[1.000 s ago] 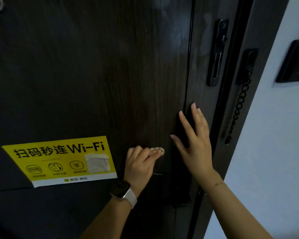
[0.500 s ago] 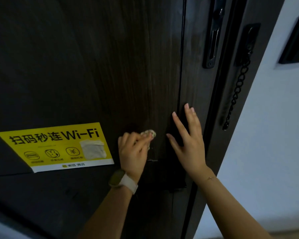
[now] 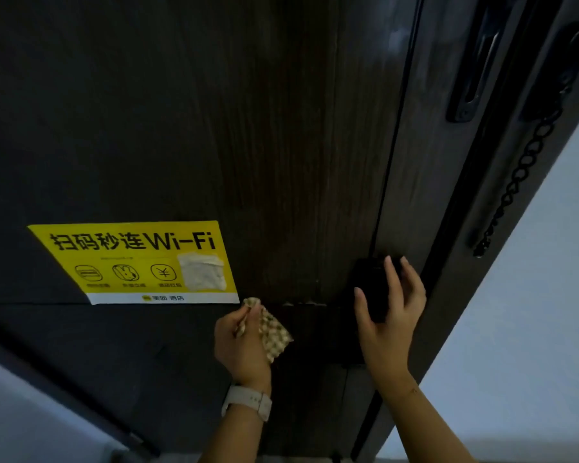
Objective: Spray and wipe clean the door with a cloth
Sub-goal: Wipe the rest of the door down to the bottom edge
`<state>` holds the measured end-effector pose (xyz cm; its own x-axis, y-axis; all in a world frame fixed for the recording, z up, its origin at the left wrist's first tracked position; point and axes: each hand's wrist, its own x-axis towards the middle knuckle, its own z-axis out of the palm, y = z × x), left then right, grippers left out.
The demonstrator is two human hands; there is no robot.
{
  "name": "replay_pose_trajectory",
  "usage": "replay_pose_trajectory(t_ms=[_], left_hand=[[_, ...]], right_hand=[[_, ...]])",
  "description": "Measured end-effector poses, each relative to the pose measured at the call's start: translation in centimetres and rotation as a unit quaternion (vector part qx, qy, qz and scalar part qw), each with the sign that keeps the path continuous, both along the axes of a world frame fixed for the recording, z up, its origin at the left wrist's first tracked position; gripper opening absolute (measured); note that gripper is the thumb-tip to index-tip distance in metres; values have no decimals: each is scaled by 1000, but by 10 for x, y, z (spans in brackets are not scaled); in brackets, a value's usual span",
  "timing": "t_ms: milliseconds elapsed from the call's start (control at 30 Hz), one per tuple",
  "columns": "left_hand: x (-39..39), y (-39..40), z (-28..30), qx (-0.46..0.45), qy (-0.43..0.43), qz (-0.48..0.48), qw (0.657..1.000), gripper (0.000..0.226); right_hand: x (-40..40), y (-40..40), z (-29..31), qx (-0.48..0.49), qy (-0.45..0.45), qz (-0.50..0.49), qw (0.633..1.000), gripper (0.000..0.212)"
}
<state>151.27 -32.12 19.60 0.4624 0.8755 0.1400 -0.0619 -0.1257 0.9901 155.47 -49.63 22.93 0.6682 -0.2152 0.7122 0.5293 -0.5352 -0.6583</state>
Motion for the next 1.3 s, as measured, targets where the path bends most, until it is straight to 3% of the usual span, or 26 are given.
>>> replay_pose_trajectory(t_ms=[167, 533, 633, 867, 967, 1100, 1200, 1300], left_hand=[[12, -18, -11, 99, -21, 14, 995, 16], [23, -78, 1, 129, 24, -160, 978, 20], [14, -74, 8, 127, 4, -180, 975, 20], [-6, 2, 37, 128, 19, -10, 992, 19], [1, 8, 38, 96, -5, 0, 995, 21], [10, -30, 20, 122, 59, -94, 986, 31], [18, -64, 13, 188, 46, -171, 966, 25], [24, -77, 12, 239, 51, -190, 951, 17]], right_hand=[[1, -4, -4, -22, 2, 5, 1000, 64], [-1, 1, -7, -5, 4, 16, 1000, 67], [-2, -1, -7, -5, 6, 26, 1000, 65], [-3, 0, -8, 7, 8, 30, 999, 68], [-2, -1, -9, 0, 6, 28, 1000, 69], [0, 0, -10, 3, 7, 22, 1000, 64], [1, -1, -10, -5, 9, 21, 1000, 63], [0, -8, -11, -8, 24, 38, 999, 62]])
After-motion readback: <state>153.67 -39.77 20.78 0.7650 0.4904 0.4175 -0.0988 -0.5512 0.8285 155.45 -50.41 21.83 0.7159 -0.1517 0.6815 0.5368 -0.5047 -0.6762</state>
